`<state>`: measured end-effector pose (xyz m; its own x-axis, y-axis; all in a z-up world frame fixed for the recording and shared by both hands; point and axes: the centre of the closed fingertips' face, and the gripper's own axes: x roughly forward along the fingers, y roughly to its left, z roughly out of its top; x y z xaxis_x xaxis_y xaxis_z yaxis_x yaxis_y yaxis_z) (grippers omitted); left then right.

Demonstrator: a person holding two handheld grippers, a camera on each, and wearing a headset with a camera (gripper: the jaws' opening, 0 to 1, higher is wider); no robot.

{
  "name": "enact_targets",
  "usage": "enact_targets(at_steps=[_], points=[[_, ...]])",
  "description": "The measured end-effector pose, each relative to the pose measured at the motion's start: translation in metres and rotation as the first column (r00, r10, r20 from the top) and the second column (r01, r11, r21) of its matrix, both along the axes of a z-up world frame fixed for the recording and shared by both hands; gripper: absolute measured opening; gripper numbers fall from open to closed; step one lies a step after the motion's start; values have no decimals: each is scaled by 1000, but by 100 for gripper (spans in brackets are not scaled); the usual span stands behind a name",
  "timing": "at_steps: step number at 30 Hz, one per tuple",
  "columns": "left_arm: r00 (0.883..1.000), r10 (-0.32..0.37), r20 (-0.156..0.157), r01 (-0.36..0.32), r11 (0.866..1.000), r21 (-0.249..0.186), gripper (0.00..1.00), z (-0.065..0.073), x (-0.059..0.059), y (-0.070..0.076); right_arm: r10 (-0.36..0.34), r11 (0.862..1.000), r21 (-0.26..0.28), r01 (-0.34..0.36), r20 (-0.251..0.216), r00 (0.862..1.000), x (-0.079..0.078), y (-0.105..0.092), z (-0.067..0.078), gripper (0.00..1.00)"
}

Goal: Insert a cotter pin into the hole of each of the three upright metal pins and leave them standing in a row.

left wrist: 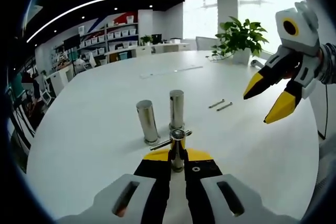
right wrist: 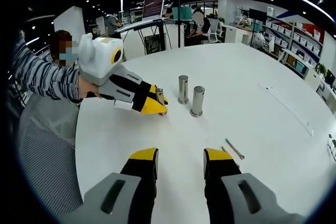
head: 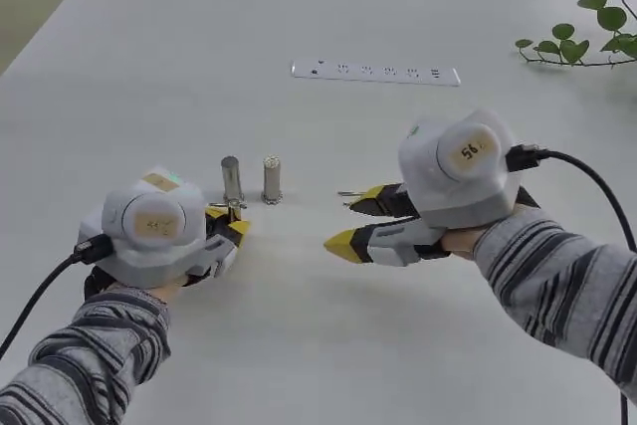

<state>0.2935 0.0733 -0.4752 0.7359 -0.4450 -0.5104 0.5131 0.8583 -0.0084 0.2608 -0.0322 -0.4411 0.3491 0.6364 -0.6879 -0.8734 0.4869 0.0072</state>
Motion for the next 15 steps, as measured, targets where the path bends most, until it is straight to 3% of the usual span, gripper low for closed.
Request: enact_targets(at_steps=[6,12,15], points=[[1000,-9,9,9,1000,5,6,1,-1,-2,-7,1000,4,7,-9,1000,-2,1,-2,30],[1000,1,-1,-1,1000,3,6,0,-1,-2,-8,1000,7,8,-8,1000,-2,2,-4,31],[1000,10,-8,-10,1000,4,12,-2,-1,-1,-11,1000,4,11,-8,1000,-1,1,-5,31]])
